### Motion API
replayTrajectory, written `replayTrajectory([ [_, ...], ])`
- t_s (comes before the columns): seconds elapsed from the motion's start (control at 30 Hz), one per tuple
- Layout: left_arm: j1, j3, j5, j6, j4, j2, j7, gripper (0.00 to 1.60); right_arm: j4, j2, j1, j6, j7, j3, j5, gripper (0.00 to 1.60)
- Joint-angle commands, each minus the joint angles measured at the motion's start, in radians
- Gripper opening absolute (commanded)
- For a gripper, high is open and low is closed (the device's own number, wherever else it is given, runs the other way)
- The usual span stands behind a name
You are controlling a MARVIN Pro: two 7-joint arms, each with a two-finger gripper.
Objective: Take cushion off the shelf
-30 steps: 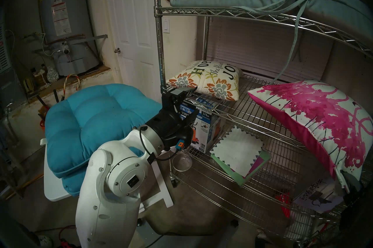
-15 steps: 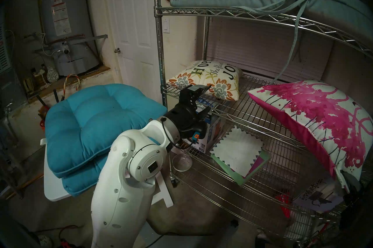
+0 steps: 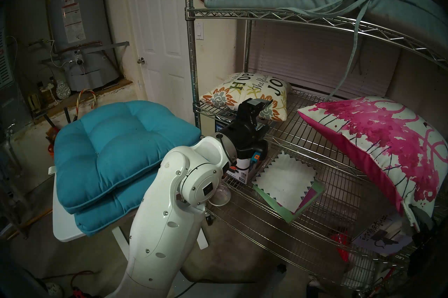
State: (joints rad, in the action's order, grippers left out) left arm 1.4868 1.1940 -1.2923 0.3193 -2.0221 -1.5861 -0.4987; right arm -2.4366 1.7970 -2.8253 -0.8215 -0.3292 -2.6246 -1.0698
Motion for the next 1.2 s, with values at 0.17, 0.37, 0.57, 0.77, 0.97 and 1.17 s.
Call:
replayTrajectory([
  [0.17,-0.099,-0.057,0.002,-0.020,0.065,-0.033,0.040,1.60,-0.007,0.003,-0.002,-0.002,-0.002,-0.002,0.005,0.00],
  [0.37,-0.142,-0.091,-0.018,-0.026,0.123,-0.050,0.055,1.60,-0.007,0.003,-0.002,-0.002,-0.002,-0.002,0.005,0.00],
  [0.57,-0.171,-0.117,-0.033,-0.030,0.169,-0.061,0.067,1.60,-0.007,0.003,-0.002,-0.002,-0.002,-0.002,0.005,0.00],
  [0.77,-0.208,-0.151,-0.012,-0.068,0.245,-0.077,0.076,1.60,-0.007,0.003,-0.002,-0.002,-0.002,-0.003,0.005,0.00],
  [0.97,-0.254,-0.178,-0.016,-0.081,0.298,-0.103,0.093,1.60,-0.007,0.003,-0.001,-0.002,-0.002,-0.003,0.004,0.00],
  [1.17,-0.280,-0.187,-0.035,-0.078,0.345,-0.119,0.112,1.60,-0.007,0.003,-0.001,-0.002,-0.002,-0.003,0.005,0.00],
])
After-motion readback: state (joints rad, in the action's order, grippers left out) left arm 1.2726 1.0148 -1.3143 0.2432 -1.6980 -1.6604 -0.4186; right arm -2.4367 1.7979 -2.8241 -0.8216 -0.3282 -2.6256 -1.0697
